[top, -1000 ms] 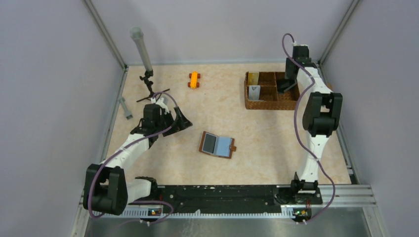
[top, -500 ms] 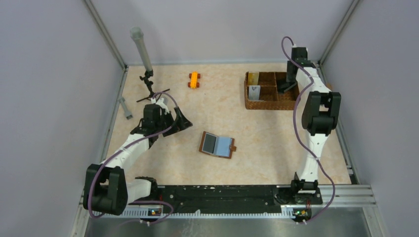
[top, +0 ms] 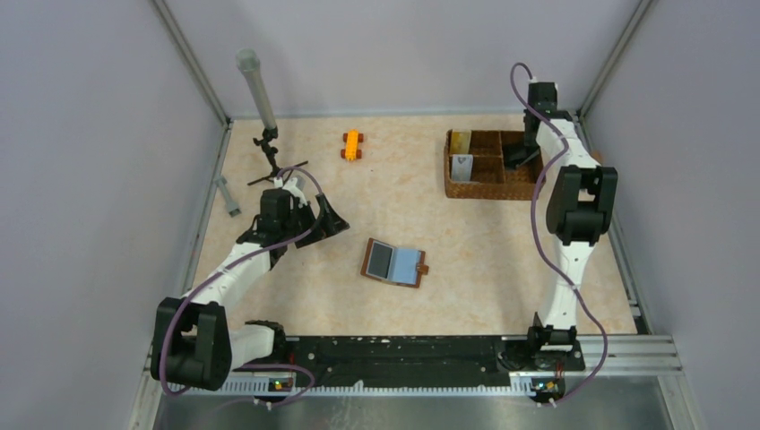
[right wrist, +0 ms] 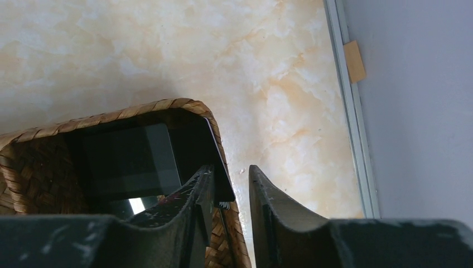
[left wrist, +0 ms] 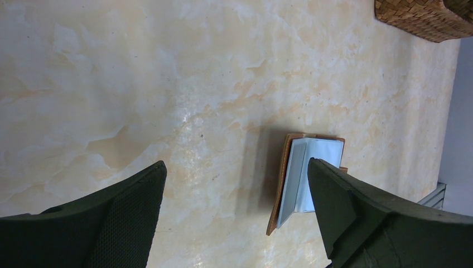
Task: Put the credit cards into the card holder
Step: Pick up the credit card from the storage box.
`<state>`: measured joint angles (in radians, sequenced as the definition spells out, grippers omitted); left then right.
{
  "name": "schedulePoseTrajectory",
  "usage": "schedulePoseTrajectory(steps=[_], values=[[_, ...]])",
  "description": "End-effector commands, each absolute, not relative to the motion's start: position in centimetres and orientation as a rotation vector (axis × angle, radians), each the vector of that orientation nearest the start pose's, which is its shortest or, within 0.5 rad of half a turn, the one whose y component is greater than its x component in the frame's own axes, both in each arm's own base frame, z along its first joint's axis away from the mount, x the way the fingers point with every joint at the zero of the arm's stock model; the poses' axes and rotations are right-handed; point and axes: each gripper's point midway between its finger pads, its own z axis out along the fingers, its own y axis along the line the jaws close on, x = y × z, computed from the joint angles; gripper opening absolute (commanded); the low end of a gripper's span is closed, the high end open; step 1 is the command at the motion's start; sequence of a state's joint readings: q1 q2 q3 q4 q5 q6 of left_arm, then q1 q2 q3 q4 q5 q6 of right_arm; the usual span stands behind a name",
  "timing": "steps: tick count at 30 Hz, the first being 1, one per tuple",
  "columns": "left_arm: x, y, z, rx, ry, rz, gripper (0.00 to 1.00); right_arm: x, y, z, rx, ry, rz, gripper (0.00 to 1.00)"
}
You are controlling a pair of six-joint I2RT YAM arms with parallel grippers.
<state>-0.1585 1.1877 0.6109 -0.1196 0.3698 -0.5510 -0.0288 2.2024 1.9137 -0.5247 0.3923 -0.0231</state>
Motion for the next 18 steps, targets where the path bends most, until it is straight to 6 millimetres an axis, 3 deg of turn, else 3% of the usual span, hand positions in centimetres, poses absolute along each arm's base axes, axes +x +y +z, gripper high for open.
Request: schedulePoseTrajectory(steps=[1,7,18], values=[[29.9,-13.3,10.3,-0.240,2.290,-0.798,0.99,56.7,-9.1,14.4,0.221,2.285,-0.498,0.28],[29.8,-13.2,10.3,-0.234,2.290,-0.794,0.99,56.6,-8.8,14.0,0.226,2.297,-0.478,0.17],[29.8,-13.2,10.6,-0.229,2.283,-0.794,0.99,56.7,-8.0,16.5,0.246,2.258,-0.406,0.00]])
